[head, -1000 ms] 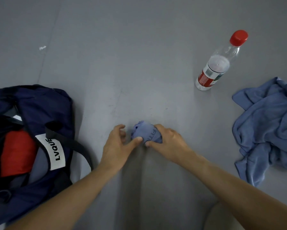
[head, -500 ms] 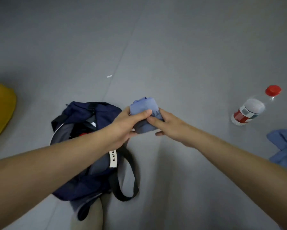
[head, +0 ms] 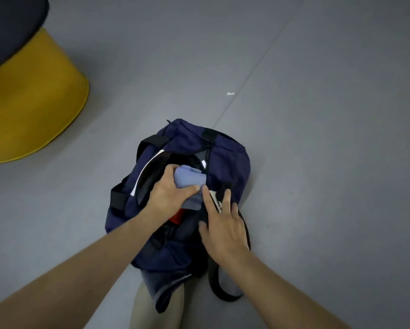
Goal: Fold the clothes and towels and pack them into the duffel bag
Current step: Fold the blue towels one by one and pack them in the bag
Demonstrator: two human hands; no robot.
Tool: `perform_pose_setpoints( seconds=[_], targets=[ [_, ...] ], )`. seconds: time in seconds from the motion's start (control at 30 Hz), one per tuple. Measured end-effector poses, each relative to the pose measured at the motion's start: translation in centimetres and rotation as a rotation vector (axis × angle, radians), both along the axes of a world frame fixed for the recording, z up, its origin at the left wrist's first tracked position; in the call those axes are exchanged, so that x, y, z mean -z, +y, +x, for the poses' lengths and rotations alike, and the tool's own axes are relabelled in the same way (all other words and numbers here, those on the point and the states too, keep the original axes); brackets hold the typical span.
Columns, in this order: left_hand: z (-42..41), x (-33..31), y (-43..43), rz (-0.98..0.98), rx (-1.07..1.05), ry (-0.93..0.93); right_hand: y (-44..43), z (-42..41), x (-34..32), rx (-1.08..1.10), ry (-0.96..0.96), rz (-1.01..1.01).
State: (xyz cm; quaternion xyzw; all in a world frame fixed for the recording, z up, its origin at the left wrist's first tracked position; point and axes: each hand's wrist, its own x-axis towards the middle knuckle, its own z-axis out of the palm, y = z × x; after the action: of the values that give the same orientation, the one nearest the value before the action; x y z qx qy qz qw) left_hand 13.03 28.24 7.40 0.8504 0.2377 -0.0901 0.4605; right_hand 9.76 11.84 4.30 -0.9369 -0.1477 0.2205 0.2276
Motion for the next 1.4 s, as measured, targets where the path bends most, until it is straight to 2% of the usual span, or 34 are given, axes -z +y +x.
perform_pose_setpoints(
  seconds=[0.13,0.2,0.3,0.37,0.5,0.57,0.67,0.83,0.9,1.0,1.1,1.17,1.27,1.33,1.4],
  targets=[
    [-1.6,3.8,0.7,0.042,-0.063,0.107,-0.5,-1.1,2.4,-0.07,0.044,-0.157],
    [-2.0,4.4,0.9,0.057,-0.034,0.117,-0.8,-0.8,2.5,-0.023,0.091,-0.145],
    [-1.2,4.3,0.5,0.06,0.029,0.125,-1.0,-0.4,1.9,0.128,0.131,-0.023],
    [0.1,4.4,-0.4,0.004,0.047,0.136,-1.0,-0.3,1.4,0.2,0.091,0.074],
    [1.6,4.9,-2.6,-0.324,0.101,0.222,-1.4,-0.4,0.5,0.242,0.052,0.177],
    [2.0,5.5,-3.3,-0.345,0.113,0.238,-1.7,-0.3,0.5,0.229,0.043,0.17],
    [2.6,6.5,-3.6,-0.308,0.084,0.168,-2.1,-0.6,0.7,0.203,0.018,0.14],
    [2.5,7.7,-3.6,-0.075,0.114,0.023,-2.1,-1.3,0.6,0.152,-0.038,0.135],
    [2.4,8.1,-3.7,0.136,0.214,0.065,-2.1,-1.4,0.6,0.147,-0.056,0.136],
    [2.3,7.9,-3.8,0.568,0.424,0.149,-2.5,-1.3,0.8,0.164,-0.013,0.154],
    [1.3,6.9,-3.6,0.802,0.504,0.03,-3.1,-1.7,1.4,0.179,0.014,0.176],
    [0.5,6.6,-3.0,0.874,0.498,-0.15,-3.5,-1.9,1.7,0.176,0.029,0.218],
    [-0.4,7.4,-2.5,0.819,0.622,-0.343,-4.3,-1.9,2.1,0.149,0.06,0.303],
    [-0.5,8.1,-2.5,0.79,0.695,-0.313,-4.7,-1.7,2.1,0.078,0.07,0.331],
    [0.1,8.5,-2.5,0.781,0.666,-0.261,-5.6,-1.2,2.0,-0.007,0.1,0.334]
  ],
)
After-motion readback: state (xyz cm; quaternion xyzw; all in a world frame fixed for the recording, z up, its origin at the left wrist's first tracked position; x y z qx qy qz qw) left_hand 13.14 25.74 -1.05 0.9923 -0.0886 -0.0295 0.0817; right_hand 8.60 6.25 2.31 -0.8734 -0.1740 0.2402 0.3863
